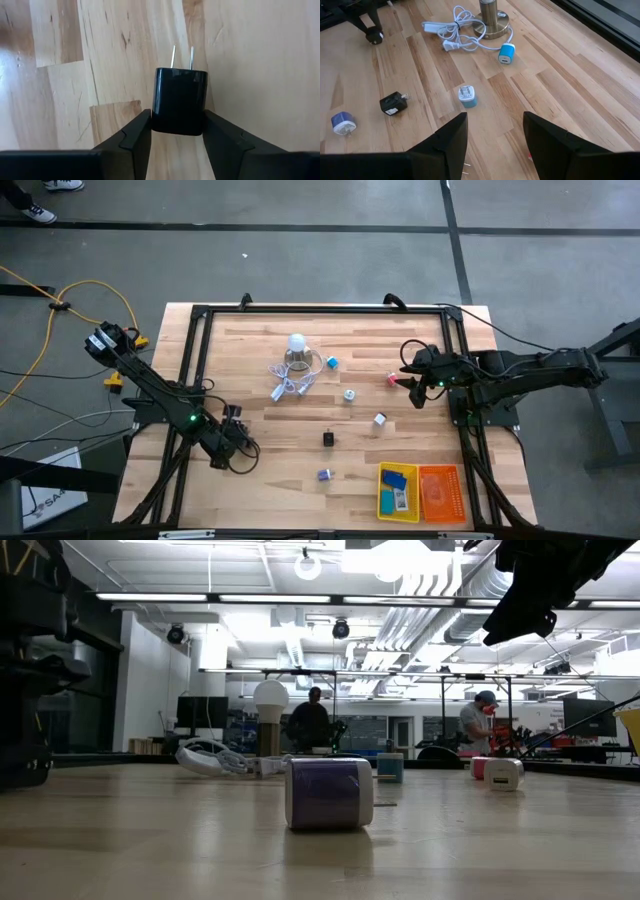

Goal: Pick & Place Office items
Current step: Put the left black charger adapter into the orange basket

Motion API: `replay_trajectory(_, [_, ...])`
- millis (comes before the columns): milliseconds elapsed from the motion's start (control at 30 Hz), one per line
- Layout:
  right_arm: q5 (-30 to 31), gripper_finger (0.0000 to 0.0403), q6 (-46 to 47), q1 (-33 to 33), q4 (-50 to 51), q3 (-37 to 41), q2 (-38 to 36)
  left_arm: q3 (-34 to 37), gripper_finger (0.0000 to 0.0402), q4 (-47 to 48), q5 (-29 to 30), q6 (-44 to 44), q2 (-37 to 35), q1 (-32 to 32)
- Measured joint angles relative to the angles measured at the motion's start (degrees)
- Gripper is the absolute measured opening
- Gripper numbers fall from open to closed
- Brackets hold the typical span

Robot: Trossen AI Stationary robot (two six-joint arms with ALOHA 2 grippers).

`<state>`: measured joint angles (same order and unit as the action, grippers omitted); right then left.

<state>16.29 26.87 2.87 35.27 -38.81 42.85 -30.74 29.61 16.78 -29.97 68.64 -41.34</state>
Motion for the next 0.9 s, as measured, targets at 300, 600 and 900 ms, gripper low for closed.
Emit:
replay_trajectory(300, [0.00,0.0178,0.02,0.00,0.00,0.00,0.00,0.00,0.0145,-4.25,3.24,2.95,-1.01,0.41])
replay_trajectory(600, [-0.01,0.0178,0.01,0.00,0.00,0.00,0.00,-0.43,0.0145,-15.14,4.56,13.77,-1.62,7.61])
replay_trajectory(900, [0.00,0.0178,0.00,0.00,0.00,0.00,-0.01,-4.62,0.0150,-21.99,4.52,24.03,-0.75,17.96])
